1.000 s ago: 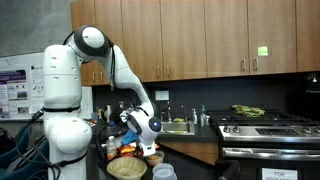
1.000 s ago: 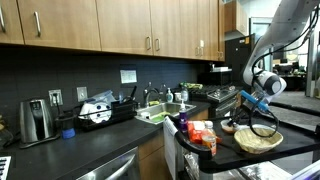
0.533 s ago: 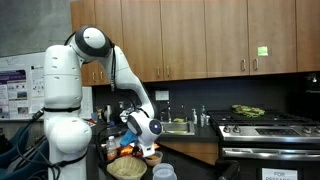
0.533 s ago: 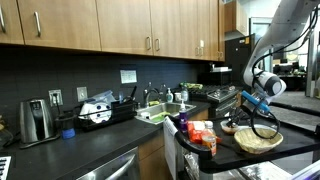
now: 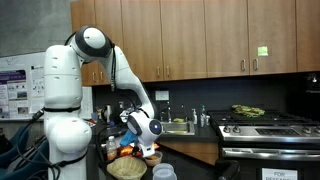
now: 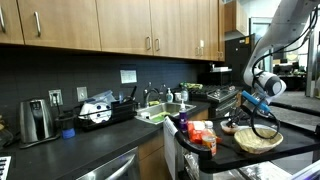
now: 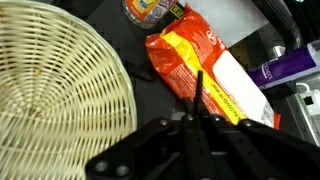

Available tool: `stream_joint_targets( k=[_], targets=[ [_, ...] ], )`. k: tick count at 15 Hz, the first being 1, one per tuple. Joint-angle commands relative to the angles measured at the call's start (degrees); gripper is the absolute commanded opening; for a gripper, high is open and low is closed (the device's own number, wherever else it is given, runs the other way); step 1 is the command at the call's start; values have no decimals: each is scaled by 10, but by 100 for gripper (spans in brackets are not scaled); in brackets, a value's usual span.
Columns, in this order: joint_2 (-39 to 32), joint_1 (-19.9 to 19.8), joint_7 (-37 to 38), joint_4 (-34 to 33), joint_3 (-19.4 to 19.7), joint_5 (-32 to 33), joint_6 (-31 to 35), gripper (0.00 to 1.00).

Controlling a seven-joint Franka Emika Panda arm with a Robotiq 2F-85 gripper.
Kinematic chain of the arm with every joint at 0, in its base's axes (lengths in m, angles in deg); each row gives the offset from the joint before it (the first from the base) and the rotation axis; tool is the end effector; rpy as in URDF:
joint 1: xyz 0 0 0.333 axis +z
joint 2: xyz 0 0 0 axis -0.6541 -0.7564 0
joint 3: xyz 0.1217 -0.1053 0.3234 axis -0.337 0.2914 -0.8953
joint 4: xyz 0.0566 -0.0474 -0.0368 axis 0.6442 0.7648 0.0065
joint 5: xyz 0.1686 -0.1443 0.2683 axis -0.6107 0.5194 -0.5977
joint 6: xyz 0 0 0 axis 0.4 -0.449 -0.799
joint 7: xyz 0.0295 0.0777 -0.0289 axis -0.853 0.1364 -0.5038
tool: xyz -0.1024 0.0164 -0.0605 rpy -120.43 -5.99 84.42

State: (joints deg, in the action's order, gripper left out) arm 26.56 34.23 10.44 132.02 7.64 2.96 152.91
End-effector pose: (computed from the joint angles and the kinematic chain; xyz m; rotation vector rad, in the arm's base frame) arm 0.3281 -0.0326 0.2743 -1.8582 1.2018 0.2306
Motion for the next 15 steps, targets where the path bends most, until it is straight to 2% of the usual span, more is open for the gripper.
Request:
stream_joint_targets(
  k=[1, 14, 15],
  targets=[
    [1, -1, 2, 0, 0, 2, 0, 5],
    [1, -1, 2, 0, 0, 2, 0, 5],
    [1, -1, 2, 0, 0, 2, -1, 1]
  ],
)
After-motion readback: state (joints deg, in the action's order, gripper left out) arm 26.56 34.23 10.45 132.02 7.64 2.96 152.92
